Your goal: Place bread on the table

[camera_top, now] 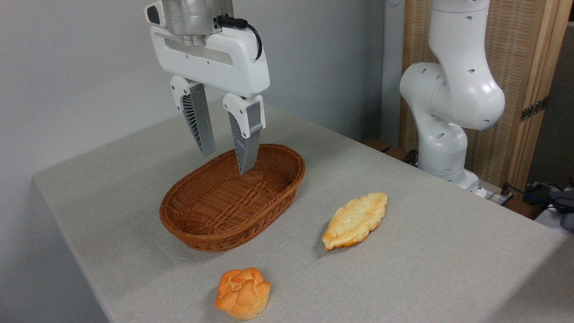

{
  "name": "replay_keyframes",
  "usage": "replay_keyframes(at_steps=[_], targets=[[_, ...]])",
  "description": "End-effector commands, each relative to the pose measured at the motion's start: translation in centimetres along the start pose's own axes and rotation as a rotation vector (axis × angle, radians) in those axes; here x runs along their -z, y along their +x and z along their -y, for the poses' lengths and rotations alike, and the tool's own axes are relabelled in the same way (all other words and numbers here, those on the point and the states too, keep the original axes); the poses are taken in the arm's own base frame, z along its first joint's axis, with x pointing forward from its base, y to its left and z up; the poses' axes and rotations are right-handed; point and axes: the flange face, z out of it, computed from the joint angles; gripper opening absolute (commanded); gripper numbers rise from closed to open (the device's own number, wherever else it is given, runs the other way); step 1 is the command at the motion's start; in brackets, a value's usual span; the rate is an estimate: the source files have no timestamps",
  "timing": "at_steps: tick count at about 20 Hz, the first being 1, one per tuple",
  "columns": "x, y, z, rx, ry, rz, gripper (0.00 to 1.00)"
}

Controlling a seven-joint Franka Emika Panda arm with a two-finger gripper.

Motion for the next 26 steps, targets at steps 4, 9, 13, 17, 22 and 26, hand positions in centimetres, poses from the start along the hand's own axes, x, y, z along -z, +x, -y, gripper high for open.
replay_keyframes(at_steps=[4, 9, 13, 17, 22, 26], targets=[[1.0, -1.0, -0.1, 0.013, -0.073, 0.002, 1.00], [1.1, -1.5, 0.2, -0.053, -0.095, 0.007, 1.00], [1.1, -1.5, 0.2, -0.053, -0.094, 0.007, 1.00], [1.2, -1.5, 0.2, -0.053, -0.091, 0.006, 1.00], [1.2, -1.4, 0.1, -0.051, -0.094, 0.004, 1.00], [1.3, -1.3, -0.2, -0.056, -0.089, 0.006, 1.00]])
